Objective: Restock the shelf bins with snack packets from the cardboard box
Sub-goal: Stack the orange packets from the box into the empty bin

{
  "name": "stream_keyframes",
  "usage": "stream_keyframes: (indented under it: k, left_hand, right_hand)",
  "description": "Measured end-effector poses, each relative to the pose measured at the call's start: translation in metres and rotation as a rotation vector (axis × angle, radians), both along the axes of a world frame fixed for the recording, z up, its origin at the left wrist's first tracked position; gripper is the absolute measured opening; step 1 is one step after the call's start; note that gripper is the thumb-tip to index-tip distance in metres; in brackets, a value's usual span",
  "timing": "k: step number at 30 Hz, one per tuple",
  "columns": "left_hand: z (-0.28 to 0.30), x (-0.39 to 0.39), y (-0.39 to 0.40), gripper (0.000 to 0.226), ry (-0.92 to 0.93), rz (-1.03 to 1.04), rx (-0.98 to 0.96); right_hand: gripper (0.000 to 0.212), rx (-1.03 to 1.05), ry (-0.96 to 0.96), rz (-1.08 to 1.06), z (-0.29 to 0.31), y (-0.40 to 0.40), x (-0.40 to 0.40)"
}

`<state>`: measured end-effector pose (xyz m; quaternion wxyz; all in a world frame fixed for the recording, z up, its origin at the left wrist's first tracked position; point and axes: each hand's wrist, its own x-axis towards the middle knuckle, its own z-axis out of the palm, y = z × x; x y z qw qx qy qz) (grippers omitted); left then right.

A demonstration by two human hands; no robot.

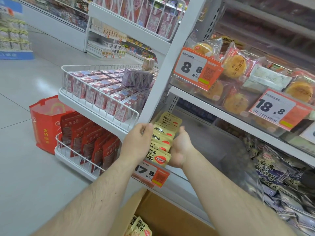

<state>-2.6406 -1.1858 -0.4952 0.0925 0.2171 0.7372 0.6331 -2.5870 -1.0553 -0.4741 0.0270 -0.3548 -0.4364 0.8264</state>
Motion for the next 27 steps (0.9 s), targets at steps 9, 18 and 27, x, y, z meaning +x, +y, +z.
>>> stream_keyframes:
  k: [9,18,27]
  left_hand:
    - [-0.005,-0.010,0.000,0.027,0.043,0.023,-0.043]
    - [-0.002,-0.014,-0.003,0.025,0.076,0.024,-0.074]
    - [-0.004,-0.009,-0.002,0.029,0.054,0.071,-0.035]
  right_hand:
    - [0.074,0.111,0.038,-0.100,-0.010,0.019,-0.021]
    - [0.092,0.200,0.055,-0.373,0.004,0.043,-0.037]
    - [0.076,0.196,-0.008,-0.289,0.009,0.033,-0.033]
